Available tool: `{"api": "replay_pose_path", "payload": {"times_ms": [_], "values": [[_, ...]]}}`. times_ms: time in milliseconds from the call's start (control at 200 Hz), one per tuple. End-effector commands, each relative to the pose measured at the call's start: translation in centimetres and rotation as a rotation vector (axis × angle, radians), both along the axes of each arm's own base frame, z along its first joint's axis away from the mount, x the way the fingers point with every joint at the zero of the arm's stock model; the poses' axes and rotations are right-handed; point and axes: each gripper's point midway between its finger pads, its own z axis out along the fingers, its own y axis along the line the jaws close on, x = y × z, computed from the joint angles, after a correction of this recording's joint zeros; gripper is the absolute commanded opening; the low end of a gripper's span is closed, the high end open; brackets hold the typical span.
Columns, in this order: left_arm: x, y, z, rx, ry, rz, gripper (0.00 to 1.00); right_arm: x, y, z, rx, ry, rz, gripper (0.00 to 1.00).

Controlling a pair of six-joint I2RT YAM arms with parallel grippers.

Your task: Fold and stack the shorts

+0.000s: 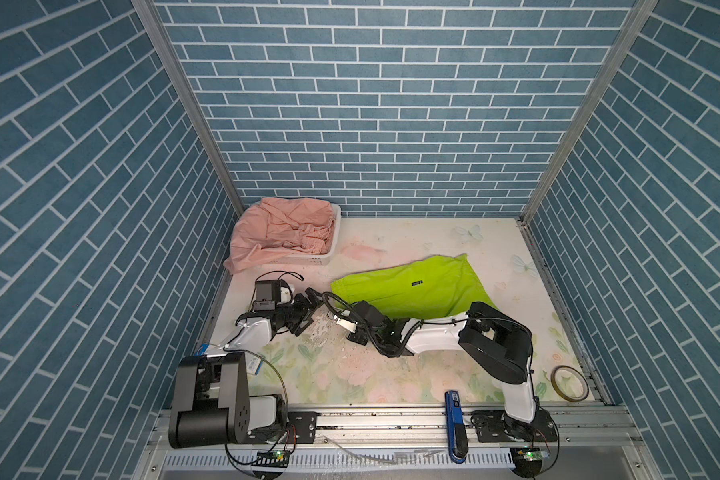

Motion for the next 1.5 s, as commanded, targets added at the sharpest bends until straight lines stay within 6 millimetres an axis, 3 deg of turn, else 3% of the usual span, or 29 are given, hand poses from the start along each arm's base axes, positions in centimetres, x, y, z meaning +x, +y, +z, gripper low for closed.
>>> {"api": "replay_pose_path", "payload": {"times_ms": [0,365,735,830,935,1110,1150,1215,1320,1405,1495], "values": [[1.7,-1.5,0.4,-0.051,-0.059,-0.012,1.0,-0.2,1.3,4.2,0.162,0.004,0.005,0.0],[3.1,-4.1,-0.2,-0.112,-0.064,-0.054,1.0,0.5,1.6,6.5,0.267,-0.002,-0.049,0.0],[4.1,-4.8,-0.2,-0.119,-0.107,-0.064,0.98,-0.1,1.8,7.7,0.309,-0.011,-0.022,0.0],[4.1,-4.8,0.0,-0.111,-0.123,-0.07,0.82,-0.5,2.2,7.8,0.313,-0.004,0.006,0.0],[4.1,-4.8,-0.1,-0.103,-0.121,-0.076,0.49,-1.3,2.7,8.1,0.326,0.008,0.044,0.0],[3.7,-5.3,0.6,-0.121,-0.122,-0.112,0.12,-3.1,3.7,8.2,0.305,0.05,0.119,0.0],[3.6,-5.4,1.0,-0.129,-0.128,-0.122,0.0,-3.4,3.7,8.4,0.303,0.07,0.129,0.15],[3.4,-6.0,2.1,-0.174,-0.155,-0.148,0.0,-3.3,2.7,9.6,0.317,0.101,0.087,0.35],[2.5,-6.3,3.6,-0.178,-0.162,-0.186,0.0,-3.7,-0.8,12.7,0.374,0.148,0.056,0.51],[1.2,-5.7,3.9,-0.112,-0.122,-0.203,0.0,-3.7,-4.0,14.3,0.388,0.23,0.013,0.52],[0.0,-5.2,5.1,-0.094,-0.113,-0.205,0.0,-3.2,-7.5,14.1,0.343,0.325,-0.073,0.47]]}}
